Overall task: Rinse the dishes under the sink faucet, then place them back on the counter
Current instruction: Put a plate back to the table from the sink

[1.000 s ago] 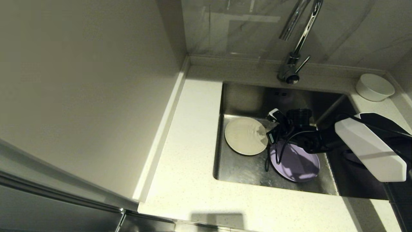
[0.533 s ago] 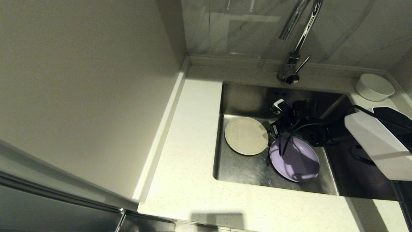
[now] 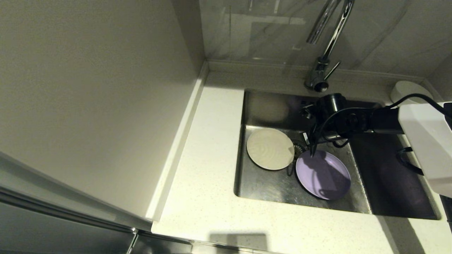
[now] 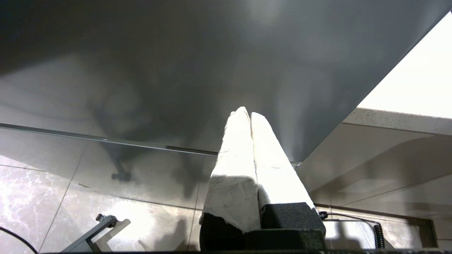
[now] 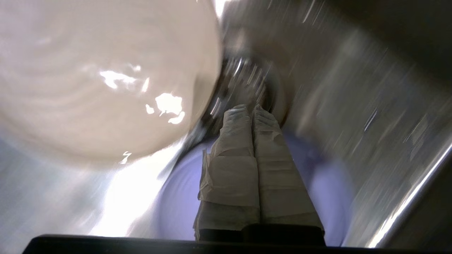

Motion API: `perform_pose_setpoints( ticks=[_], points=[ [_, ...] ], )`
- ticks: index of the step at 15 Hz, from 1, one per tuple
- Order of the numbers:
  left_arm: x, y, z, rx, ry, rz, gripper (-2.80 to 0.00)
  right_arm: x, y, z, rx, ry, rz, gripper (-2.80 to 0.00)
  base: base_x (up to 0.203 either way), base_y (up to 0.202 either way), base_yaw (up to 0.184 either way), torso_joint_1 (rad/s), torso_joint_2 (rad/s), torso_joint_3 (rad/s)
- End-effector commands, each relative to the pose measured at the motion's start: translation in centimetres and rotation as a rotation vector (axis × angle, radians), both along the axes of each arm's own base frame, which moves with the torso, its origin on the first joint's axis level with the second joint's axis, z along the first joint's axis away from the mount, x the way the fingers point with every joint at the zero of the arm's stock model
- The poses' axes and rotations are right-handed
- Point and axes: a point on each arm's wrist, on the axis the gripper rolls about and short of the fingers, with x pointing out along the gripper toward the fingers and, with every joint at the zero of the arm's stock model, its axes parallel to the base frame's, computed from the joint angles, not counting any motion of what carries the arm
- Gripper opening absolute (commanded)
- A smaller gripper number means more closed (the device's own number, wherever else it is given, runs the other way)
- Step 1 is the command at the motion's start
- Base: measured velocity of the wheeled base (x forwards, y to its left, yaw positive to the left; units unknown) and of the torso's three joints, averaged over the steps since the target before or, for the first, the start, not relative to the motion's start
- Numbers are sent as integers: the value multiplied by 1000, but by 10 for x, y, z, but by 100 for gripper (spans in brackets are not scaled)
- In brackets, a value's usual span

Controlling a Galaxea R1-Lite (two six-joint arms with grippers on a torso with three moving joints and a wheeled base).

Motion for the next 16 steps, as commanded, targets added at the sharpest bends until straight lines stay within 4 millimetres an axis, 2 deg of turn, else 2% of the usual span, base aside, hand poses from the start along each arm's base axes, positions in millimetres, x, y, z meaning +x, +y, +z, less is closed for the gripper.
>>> perform_pose_setpoints(
  ticks=[1, 8, 16],
  points=[
    [0, 0, 0, -1, -2, 0, -280, -3, 5, -1, -4, 53, 5, 0, 0, 0, 0, 0, 0, 0],
    [0, 0, 0, -1, -2, 0, -280, 14, 20, -34, 56, 30, -12, 0, 0, 0, 0, 0, 0, 0],
    [0, 0, 0, -1, -2, 0, -280, 28, 23, -57, 77, -24, -20, 0, 0, 0, 0, 0, 0, 0]
  ],
)
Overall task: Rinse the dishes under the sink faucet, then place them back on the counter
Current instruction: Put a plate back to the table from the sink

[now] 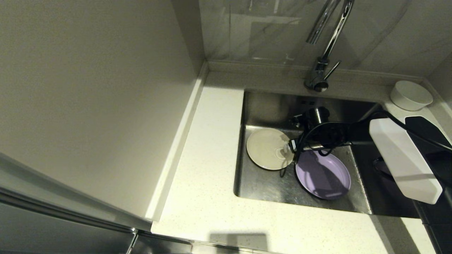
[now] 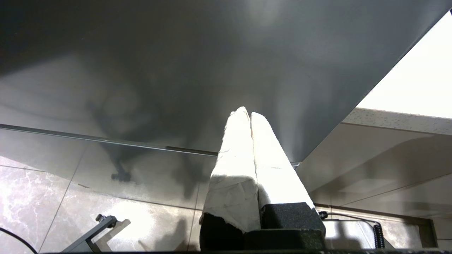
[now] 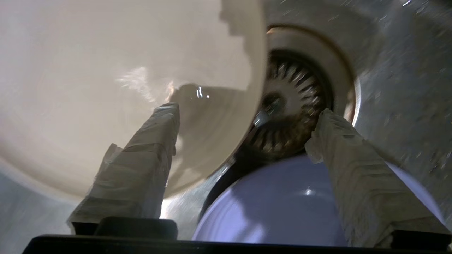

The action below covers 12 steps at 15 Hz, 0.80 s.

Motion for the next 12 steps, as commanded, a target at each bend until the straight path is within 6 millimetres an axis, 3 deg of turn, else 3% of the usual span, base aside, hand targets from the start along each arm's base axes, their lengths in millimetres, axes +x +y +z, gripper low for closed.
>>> perform_pose_setpoints(
  ticks=[1, 12],
  points=[
    [0, 0, 0, -1, -2, 0, -280, 3, 1, -11, -1, 8, 3, 0, 0, 0, 0, 0, 0, 0],
    [0, 0, 0, -1, -2, 0, -280, 3, 10, -24, 31, 38, 60, 0, 0, 0, 0, 0, 0, 0]
  ],
)
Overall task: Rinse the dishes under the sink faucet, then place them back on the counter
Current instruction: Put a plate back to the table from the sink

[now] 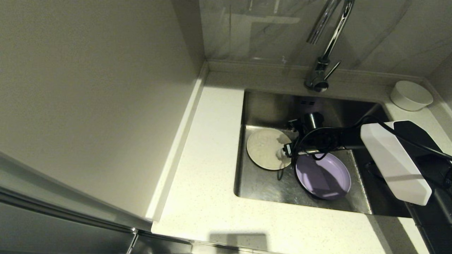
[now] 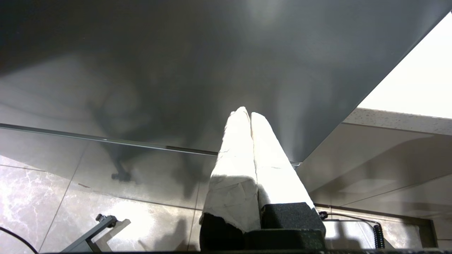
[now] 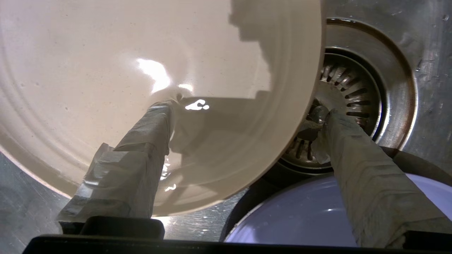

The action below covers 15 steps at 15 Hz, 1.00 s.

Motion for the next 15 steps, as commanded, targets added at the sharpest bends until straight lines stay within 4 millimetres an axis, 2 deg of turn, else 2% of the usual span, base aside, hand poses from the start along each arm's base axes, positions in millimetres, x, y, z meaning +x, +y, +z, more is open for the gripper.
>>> perform_pose_setpoints(
  ticks=[1, 3, 4, 15],
  points=[
    [0, 0, 0, -1, -2, 0, -280, 1, 0, -6, -2, 10, 0, 0, 0, 0, 0, 0, 0, 0],
    [0, 0, 0, -1, -2, 0, -280, 1, 1, -11, -4, 19, 2, 0, 0, 0, 0, 0, 0, 0],
    [0, 0, 0, -1, -2, 0, -280, 1, 1, -12, -4, 21, 1, -280, 0, 0, 0, 0, 0, 0],
    [0, 0, 0, -1, -2, 0, -280, 8, -1, -8, -33, -60, -42, -280, 0, 0, 0, 0, 0, 0]
  ],
)
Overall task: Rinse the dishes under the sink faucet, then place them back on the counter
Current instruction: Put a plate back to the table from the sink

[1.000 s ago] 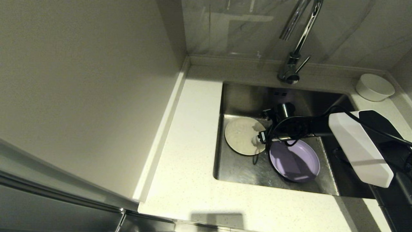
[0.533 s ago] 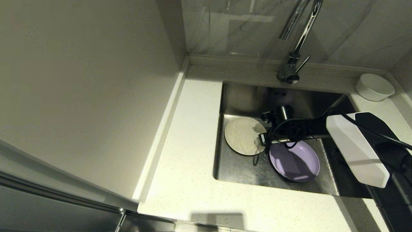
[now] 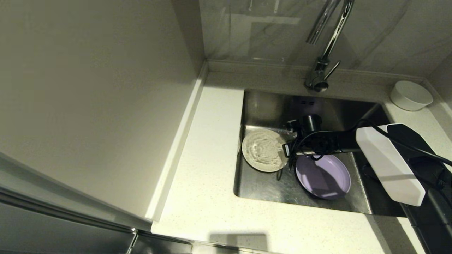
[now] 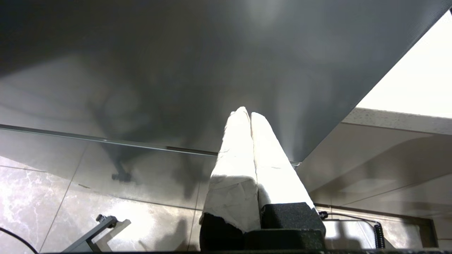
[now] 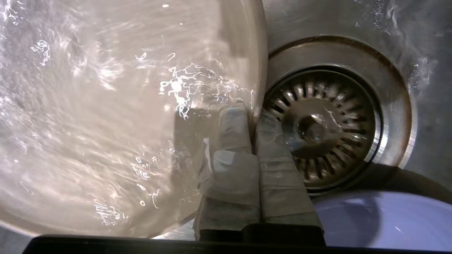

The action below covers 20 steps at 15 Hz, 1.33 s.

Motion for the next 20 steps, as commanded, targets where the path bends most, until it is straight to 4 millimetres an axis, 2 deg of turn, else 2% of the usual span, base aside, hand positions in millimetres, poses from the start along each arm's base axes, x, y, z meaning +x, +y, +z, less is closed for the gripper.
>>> perform_pose_setpoints(
  ticks=[1, 4, 6, 11, 15, 20],
  points=[
    [0, 0, 0, 0, -2, 0, -280, 2, -2, 4, -5, -30, -14, -280, 0, 0, 0, 0, 0, 0],
    [0, 0, 0, 0, -2, 0, -280, 2, -6, 20, 5, -87, -23, -280, 0, 0, 0, 0, 0, 0],
    [0, 0, 0, 0, -2, 0, -280, 0, -15, 39, 6, -123, -32, -280, 0, 0, 0, 0, 0, 0],
    [0, 0, 0, 0, -2, 0, -280, -11, -59, 85, 13, -194, -44, -280, 0, 0, 0, 0, 0, 0],
    [0, 0, 0, 0, -2, 0, -280, -30, -97, 100, 9, -183, -33, -280, 0, 0, 0, 0, 0, 0],
    [0, 0, 0, 0, -2, 0, -280, -45, -138, 124, 57, -234, 24, -280, 0, 0, 0, 0, 0, 0]
  ],
)
